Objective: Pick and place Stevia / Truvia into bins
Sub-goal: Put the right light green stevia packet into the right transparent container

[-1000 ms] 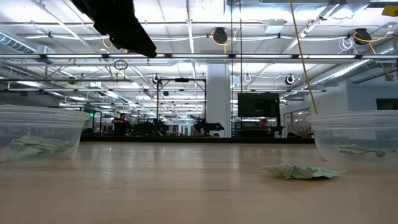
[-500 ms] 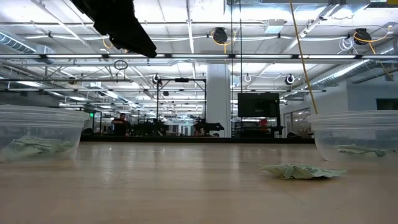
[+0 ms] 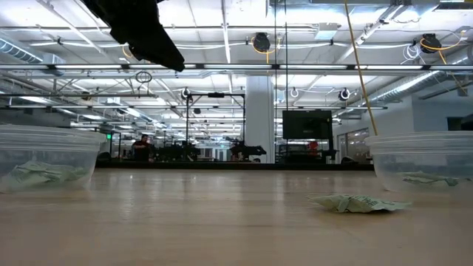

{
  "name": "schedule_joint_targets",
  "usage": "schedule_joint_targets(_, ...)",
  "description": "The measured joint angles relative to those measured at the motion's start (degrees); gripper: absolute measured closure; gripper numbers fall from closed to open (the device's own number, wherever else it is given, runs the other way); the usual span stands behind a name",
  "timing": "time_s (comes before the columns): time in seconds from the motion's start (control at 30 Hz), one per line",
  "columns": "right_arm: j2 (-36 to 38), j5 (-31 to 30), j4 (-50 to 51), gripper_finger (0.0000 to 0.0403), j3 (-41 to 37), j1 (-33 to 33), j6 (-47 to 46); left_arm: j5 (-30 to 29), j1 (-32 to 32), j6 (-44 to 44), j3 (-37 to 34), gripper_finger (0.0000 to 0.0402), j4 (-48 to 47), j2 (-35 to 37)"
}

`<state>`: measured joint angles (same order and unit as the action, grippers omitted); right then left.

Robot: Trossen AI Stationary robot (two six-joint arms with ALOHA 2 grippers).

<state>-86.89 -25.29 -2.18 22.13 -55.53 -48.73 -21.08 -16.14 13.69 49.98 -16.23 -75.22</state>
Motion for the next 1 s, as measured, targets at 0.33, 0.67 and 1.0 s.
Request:
schedule_joint_targets(0.33,0.0,-0.6,0.6,0.0320,-0.1,0.1,1.5,0.0,0.0,0.0,0.0,0.0245,0.0,0.0)
schedule_joint_targets(0.67,-0.2,-2.1,-14.5,0.0388,-0.4,0.1,-0.1,0.0,0.0,0.1,0.0,0.0245,0.0,0.0)
schedule_joint_targets(1.0,-0.5,0.2,-30.9,0.0394,2.5,4.0,13.3,0.0,0.0,0.4,0.0,0.0245,0.2,0.0)
